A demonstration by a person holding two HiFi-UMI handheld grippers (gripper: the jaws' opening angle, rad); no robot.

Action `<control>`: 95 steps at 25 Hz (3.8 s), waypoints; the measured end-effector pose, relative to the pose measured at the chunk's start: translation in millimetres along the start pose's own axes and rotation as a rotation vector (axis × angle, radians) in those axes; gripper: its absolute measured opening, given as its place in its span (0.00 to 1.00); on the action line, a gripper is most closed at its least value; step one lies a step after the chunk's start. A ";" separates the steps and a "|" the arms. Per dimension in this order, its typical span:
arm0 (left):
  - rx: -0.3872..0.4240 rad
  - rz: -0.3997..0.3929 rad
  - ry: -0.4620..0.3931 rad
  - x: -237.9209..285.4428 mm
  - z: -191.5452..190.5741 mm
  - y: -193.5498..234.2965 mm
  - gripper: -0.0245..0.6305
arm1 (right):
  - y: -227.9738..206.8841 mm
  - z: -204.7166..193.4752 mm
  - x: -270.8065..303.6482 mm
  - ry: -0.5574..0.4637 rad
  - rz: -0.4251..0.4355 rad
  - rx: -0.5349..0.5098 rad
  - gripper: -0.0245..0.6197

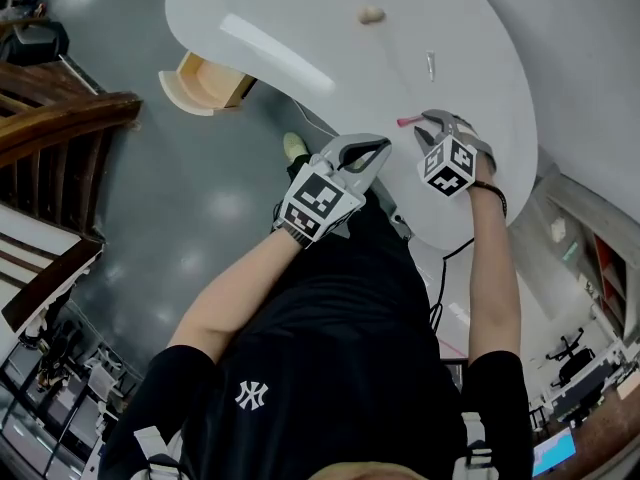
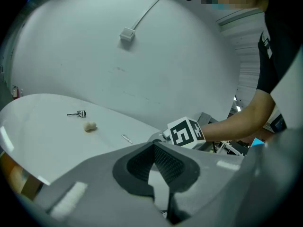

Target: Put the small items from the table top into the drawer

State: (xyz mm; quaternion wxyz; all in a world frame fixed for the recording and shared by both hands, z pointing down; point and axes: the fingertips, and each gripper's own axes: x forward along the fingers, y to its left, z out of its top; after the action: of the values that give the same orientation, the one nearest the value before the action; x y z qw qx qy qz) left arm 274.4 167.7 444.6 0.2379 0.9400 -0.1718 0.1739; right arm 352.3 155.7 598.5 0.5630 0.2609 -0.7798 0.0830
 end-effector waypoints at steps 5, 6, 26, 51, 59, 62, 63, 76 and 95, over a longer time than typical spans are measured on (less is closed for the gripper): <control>-0.001 -0.009 0.002 -1.5 6.9 10.1 0.04 | -2.2 -5.5 11.8 0.055 0.044 -0.055 0.27; -0.003 -0.008 0.004 -2.1 5.3 12.8 0.04 | -2.3 -5.8 12.8 0.061 0.057 -0.062 0.27; -0.045 0.034 -0.041 -21.4 8.1 26.3 0.04 | -7.1 59.0 -22.2 -0.096 0.038 0.255 0.15; -0.155 0.353 -0.264 -172.6 36.8 160.9 0.04 | -13.1 310.1 -35.6 -0.455 0.037 0.327 0.15; -0.189 0.449 -0.310 -231.3 34.7 219.7 0.04 | -10.7 398.4 -15.2 -0.541 0.057 0.370 0.15; -0.201 0.484 -0.322 -252.6 32.1 243.0 0.04 | -6.0 430.8 -3.0 -0.562 0.078 0.370 0.15; -0.206 0.497 -0.325 -259.9 30.4 250.8 0.04 | -3.9 441.0 1.8 -0.567 0.086 0.370 0.15; -0.327 0.636 -0.360 -320.7 -17.7 343.7 0.04 | 44.7 524.5 105.2 -0.524 0.215 0.374 0.15; -0.417 0.653 -0.346 -317.1 -93.1 419.8 0.04 | 79.6 516.5 263.8 -0.372 0.242 0.433 0.15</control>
State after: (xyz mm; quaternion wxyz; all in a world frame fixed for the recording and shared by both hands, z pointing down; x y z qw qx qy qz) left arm -198.0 -56.4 554.6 0.3231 0.7835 -0.5293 0.0416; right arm -179.3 -77.9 672.7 0.3279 0.2906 -0.8591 0.2646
